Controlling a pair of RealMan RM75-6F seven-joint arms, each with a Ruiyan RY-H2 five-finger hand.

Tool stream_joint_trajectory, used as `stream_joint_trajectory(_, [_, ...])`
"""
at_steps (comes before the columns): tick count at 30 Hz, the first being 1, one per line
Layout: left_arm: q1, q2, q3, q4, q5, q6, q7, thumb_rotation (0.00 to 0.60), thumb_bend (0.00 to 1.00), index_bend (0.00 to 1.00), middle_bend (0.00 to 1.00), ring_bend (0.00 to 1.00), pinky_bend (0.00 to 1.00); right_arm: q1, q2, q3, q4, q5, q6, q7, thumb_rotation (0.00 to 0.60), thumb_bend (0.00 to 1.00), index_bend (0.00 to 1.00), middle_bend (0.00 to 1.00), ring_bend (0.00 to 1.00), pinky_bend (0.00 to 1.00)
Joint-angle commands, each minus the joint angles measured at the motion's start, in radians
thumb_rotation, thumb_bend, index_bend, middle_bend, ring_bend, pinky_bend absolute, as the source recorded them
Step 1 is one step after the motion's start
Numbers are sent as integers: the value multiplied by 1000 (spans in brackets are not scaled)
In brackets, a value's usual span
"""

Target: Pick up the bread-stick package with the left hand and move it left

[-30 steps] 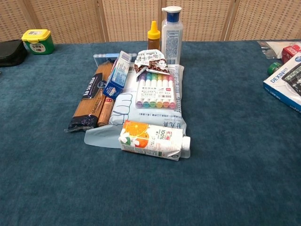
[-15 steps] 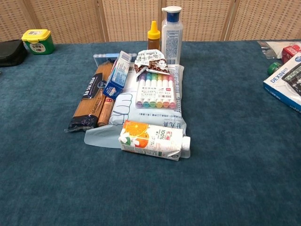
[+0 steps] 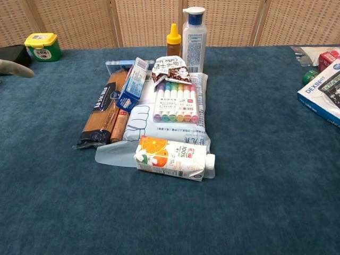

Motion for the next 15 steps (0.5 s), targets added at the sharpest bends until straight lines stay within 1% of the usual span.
stream_joint_trajectory(1, [-67, -20, -25, -1, -38, -79, 3, 600, 190, 0, 47, 0, 0, -2, 5, 2, -5, 1, 6, -2, 497, 0, 0, 0, 0, 0])
stream_joint_trajectory(4, [-116, -31, -37, 8, -56, -147, -41, 600, 191, 0, 75, 0, 0, -4, 11, 4, -13, 3, 12, -6, 499, 0, 0, 0, 0, 0])
stream_joint_trajectory(8, [-177, -47, -46, 28, -71, -232, -97, 600, 192, 0, 83, 0, 0, -8, 17, 5, -22, 6, 18, -8, 498, 0, 0, 0, 0, 0])
stream_joint_trajectory(15, [-255, -106, -46, 74, -106, -330, -117, 600, 191, 0, 87, 0, 0, -15, 22, 5, -25, 11, 26, -4, 499, 0, 0, 0, 0, 0])
